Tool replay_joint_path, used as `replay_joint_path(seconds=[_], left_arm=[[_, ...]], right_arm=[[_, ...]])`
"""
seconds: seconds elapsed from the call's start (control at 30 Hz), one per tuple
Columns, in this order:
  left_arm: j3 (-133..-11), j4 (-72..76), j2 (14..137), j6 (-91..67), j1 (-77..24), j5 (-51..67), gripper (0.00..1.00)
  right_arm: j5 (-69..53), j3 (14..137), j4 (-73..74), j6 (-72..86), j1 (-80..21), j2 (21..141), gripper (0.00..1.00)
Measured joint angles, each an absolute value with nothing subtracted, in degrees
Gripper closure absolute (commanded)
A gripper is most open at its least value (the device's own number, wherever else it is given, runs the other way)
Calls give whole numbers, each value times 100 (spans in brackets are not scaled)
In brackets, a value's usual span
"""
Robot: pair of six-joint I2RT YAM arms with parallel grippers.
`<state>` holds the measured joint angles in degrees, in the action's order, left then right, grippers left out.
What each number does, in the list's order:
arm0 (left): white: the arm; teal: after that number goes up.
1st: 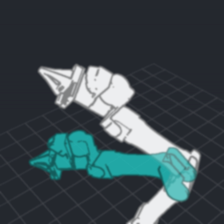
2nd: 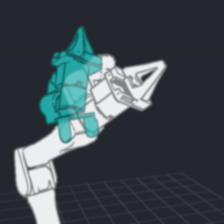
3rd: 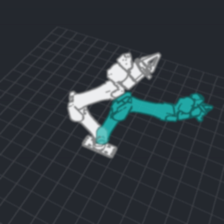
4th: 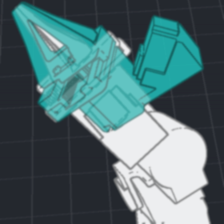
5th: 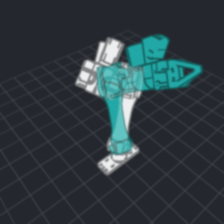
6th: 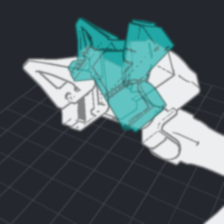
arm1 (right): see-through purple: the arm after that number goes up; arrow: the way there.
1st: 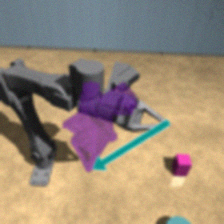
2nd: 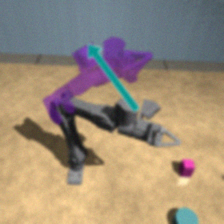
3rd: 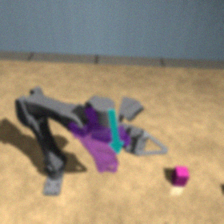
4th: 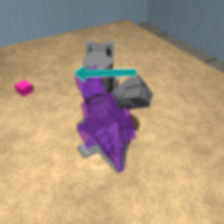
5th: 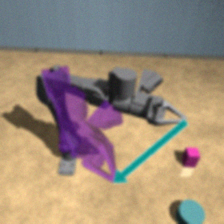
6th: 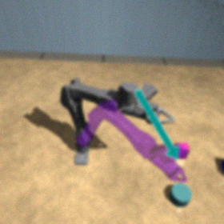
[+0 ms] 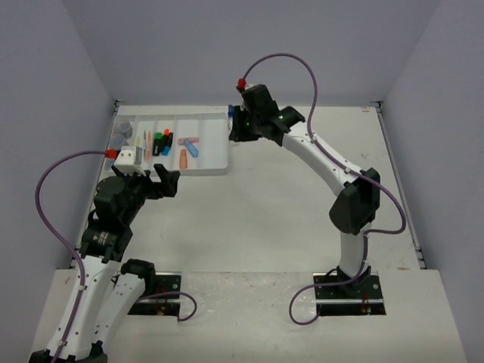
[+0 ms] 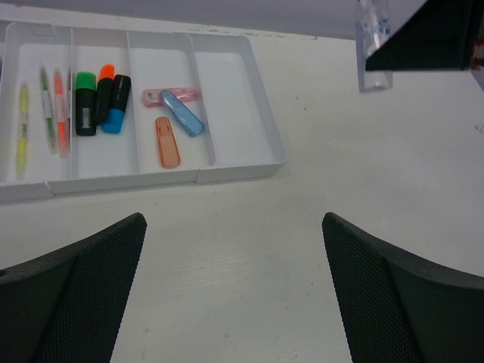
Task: Sort the stationery into containers
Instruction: Pick up the stationery from the center of the board, then place the stationery in the storage box.
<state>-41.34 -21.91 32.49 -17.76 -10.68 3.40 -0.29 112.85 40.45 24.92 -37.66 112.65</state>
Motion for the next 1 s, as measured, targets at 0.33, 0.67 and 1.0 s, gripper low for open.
replay_joint_path(seconds=[0.33,0.67,1.0], left_arm=[[-4134,-2193,3256,-1776,-1050,287,0],[-4134,-2193,3256,-1776,-1027,296,0],[-4134,-2193,3264,-1780,-1017,279,0]], right_arm=[[-679,13483,3805,3045,-3414,13987,91],[-1175,13511,3659,3121,-3461,14438,51],[-1273,13511,3655,3106,-3465,14326,1]])
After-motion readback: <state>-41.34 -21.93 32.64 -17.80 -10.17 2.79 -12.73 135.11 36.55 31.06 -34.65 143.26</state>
